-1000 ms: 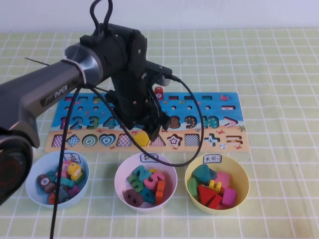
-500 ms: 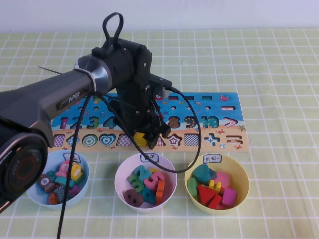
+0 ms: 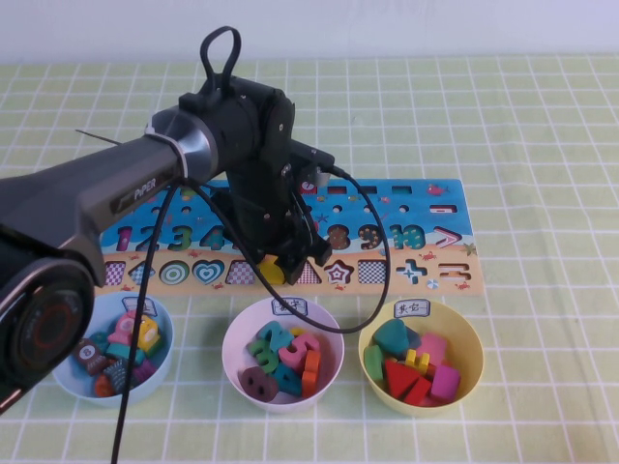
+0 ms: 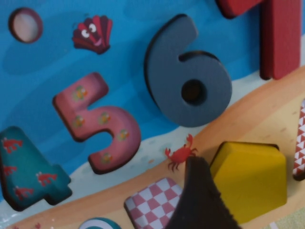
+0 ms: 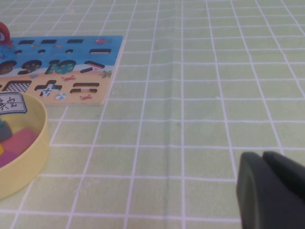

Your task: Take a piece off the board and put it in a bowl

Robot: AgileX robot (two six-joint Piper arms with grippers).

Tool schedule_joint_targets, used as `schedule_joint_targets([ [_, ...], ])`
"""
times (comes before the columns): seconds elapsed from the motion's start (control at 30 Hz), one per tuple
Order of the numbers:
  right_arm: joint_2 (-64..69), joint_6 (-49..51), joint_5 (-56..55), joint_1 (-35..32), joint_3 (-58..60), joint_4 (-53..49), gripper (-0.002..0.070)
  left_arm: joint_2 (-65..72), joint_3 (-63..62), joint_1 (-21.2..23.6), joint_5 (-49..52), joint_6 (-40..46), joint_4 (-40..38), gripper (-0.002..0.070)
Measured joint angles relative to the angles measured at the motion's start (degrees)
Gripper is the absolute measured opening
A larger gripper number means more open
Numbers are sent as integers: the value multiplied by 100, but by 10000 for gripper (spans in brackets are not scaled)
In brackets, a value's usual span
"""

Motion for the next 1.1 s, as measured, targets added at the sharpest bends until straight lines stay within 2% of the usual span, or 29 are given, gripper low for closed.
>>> schedule_joint_targets([
  [0.37,0,0,0,0,0,0,-17,112,-47,0,102,0,36,396],
  [0.47,0,0,0,0,0,0,-17,112,-47,0,97,0,40,368],
  [0.57,0,0,0,0,0,0,-17,112,-57,0,97,0,92,295],
  [1.1,0,0,0,0,0,0,-17,-122,-37,0,150,10,144,294],
])
